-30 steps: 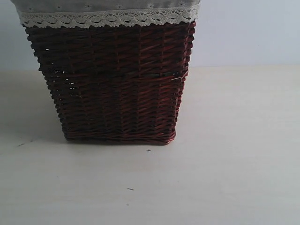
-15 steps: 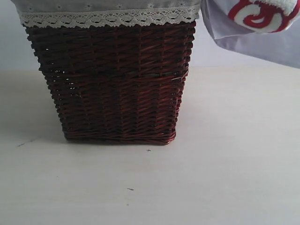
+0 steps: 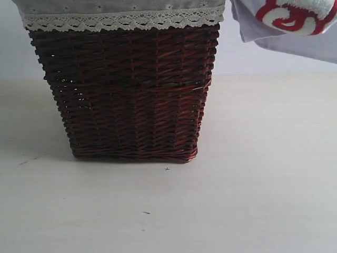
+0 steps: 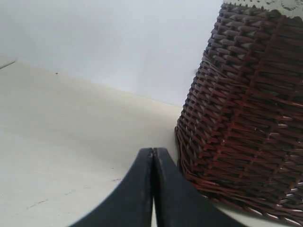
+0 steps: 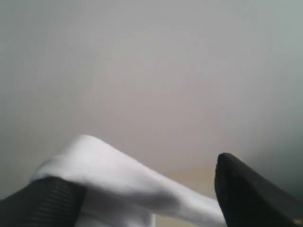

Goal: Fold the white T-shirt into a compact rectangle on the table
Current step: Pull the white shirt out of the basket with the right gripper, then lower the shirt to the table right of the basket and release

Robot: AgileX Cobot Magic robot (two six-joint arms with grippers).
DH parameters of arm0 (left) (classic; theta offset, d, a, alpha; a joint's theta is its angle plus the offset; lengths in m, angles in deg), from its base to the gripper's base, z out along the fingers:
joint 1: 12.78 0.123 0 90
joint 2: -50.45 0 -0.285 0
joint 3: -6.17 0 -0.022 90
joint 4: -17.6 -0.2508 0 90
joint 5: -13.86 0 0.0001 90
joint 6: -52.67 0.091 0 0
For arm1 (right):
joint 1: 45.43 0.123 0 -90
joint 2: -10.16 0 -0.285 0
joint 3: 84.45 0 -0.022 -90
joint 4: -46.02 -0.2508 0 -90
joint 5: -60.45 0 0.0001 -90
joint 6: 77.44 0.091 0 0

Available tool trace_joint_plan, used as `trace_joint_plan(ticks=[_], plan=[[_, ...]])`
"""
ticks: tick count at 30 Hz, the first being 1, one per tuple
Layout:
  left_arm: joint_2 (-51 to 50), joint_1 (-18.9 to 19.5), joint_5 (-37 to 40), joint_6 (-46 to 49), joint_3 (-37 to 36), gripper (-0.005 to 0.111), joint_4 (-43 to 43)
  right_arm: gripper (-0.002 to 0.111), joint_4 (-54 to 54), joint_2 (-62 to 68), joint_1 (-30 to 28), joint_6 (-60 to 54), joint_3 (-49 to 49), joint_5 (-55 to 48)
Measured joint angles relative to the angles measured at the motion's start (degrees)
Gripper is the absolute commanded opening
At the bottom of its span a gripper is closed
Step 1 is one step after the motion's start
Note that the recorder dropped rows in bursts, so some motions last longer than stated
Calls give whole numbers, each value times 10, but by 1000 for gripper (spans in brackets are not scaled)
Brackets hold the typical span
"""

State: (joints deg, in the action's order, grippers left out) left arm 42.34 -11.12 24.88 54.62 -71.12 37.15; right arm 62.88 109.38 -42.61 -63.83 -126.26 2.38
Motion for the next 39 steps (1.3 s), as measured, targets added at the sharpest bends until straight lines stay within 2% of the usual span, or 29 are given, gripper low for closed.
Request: trace_joint_plan(ticks=[4, 9, 11, 17, 19, 25, 31, 36, 39], plan=[[0, 0, 0, 0, 0, 0, 0, 70, -101, 37, -3, -67, 2, -96], [0, 0, 0, 0, 0, 0, 0, 70, -257, 94, 1, -164, 40, -120], [0, 0, 0, 0, 0, 0, 0, 71, -258, 98, 5, -188, 56, -122], [0, 0, 0, 0, 0, 0, 0, 70, -116, 97, 7, -193, 103, -122], [0, 0, 0, 0, 0, 0, 0, 70, -109, 97, 5, -198, 115, -123], [0, 0, 0, 0, 0, 0, 0, 70, -219, 84, 5, -291, 120, -124], [0, 0, 0, 0, 0, 0, 0, 70, -288, -3, 5, -346, 125, -122], [0, 0, 0, 0, 0, 0, 0, 70, -423, -66, 5, -438, 180, -121], [0, 0, 0, 0, 0, 0, 0, 70, -447, -75, 6, -467, 229, -122]])
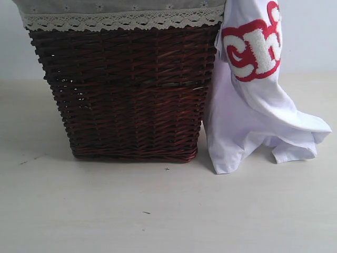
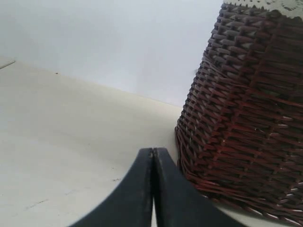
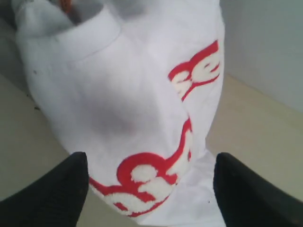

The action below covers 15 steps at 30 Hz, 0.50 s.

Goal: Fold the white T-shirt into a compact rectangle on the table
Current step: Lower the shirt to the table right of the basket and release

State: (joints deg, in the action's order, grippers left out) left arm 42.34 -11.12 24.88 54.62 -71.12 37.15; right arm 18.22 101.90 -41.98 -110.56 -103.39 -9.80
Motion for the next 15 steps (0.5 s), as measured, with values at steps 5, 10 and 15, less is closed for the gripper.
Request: trace_joint_plan(ticks=[5, 10, 15], plan=[[0, 0, 0, 0, 0, 0, 0, 70, -17, 0, 0, -81, 85, 19], [0, 0, 0, 0, 0, 0, 0, 70, -110, 21, 0, -174, 104, 48], [0, 0, 0, 0, 0, 0, 0, 41, -111, 68, 0, -184, 104, 61]])
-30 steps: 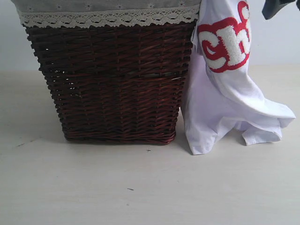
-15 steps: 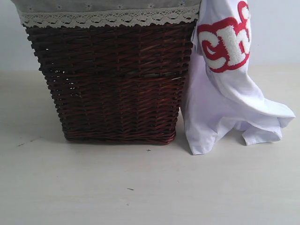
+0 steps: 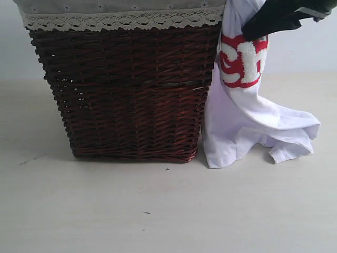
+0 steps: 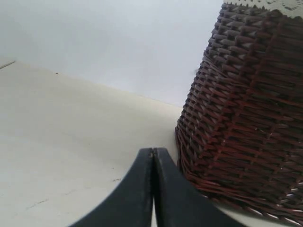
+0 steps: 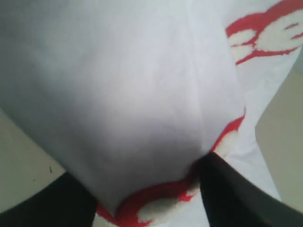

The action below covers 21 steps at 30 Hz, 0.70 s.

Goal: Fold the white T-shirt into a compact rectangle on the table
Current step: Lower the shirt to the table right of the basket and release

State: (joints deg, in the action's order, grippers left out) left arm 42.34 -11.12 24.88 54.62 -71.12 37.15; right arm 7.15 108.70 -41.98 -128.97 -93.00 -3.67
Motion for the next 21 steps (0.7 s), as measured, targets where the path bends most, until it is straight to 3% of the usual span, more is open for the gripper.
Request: trace_joint_plan(ticks=[3, 5, 9, 15, 21], plan=[[0, 0, 0, 0, 0, 0, 0, 12, -2, 2, 0, -35, 1, 18], [0, 0, 0, 0, 0, 0, 0, 0, -3, 0, 0, -77, 1, 18], [0, 0, 0, 0, 0, 0, 0, 0, 32, -26, 0, -99, 0, 57], [0, 0, 0, 0, 0, 0, 0, 0, 192, -96, 1, 53, -56, 191], [0, 0, 0, 0, 0, 0, 0, 0, 301, -154, 1, 167, -135, 243]])
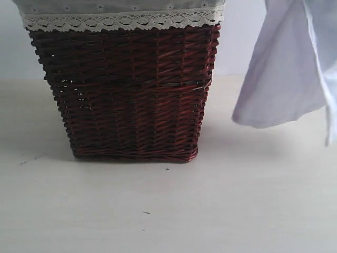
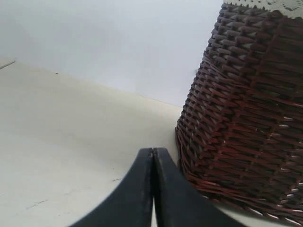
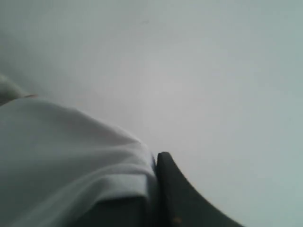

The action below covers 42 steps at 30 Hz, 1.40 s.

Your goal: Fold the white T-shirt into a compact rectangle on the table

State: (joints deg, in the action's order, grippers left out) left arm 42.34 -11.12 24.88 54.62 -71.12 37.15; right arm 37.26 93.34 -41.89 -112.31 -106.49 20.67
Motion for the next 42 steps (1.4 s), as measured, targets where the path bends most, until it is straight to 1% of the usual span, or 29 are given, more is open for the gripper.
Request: trace_joint_plan(ticks=[4, 5, 7, 9, 11, 13, 14, 16, 19, 21, 24, 27, 29, 33, 37, 39, 42], plan=[[0, 0, 0, 0, 0, 0, 0, 0, 148, -17, 0, 160, -16, -5], [0, 0, 0, 0, 0, 0, 0, 0, 189, -17, 0, 206, -18, -22], [0, 0, 0, 0, 0, 0, 0, 0, 233, -11, 0, 251, -18, -67], [0, 0, 0, 0, 0, 0, 0, 0, 233, 1, 0, 240, -19, -127], [0, 0, 0, 0, 0, 0, 0, 3, 191, 20, 0, 185, -19, -203], [0, 0, 0, 0, 0, 0, 0, 10, 162, 39, 0, 161, -19, -269], [0, 0, 0, 0, 0, 0, 0, 15, 161, 50, 0, 166, -18, -287], [0, 0, 0, 0, 0, 0, 0, 26, 190, 67, 0, 199, -17, -301], [0, 0, 0, 0, 0, 0, 0, 42, 257, 73, 0, 255, 14, -302], [0, 0, 0, 0, 0, 0, 0, 48, 276, 73, 0, 264, 42, -304], [0, 0, 0, 0, 0, 0, 0, 47, 318, 81, 0, 274, 88, -305], [0, 0, 0, 0, 0, 0, 0, 44, 422, 100, -3, 343, 125, -306], [0, 0, 0, 0, 0, 0, 0, 41, 475, 113, -20, 384, 144, -306], [0, 0, 0, 0, 0, 0, 0, 39, 466, 135, -64, 408, 148, -305], [0, 0, 0, 0, 0, 0, 0, 39, 420, 145, -83, 396, 148, -305], [0, 0, 0, 0, 0, 0, 0, 39, 361, 146, -81, 360, 144, -306], [0, 0, 0, 0, 0, 0, 0, 39, 210, 146, -62, 255, 132, -306]])
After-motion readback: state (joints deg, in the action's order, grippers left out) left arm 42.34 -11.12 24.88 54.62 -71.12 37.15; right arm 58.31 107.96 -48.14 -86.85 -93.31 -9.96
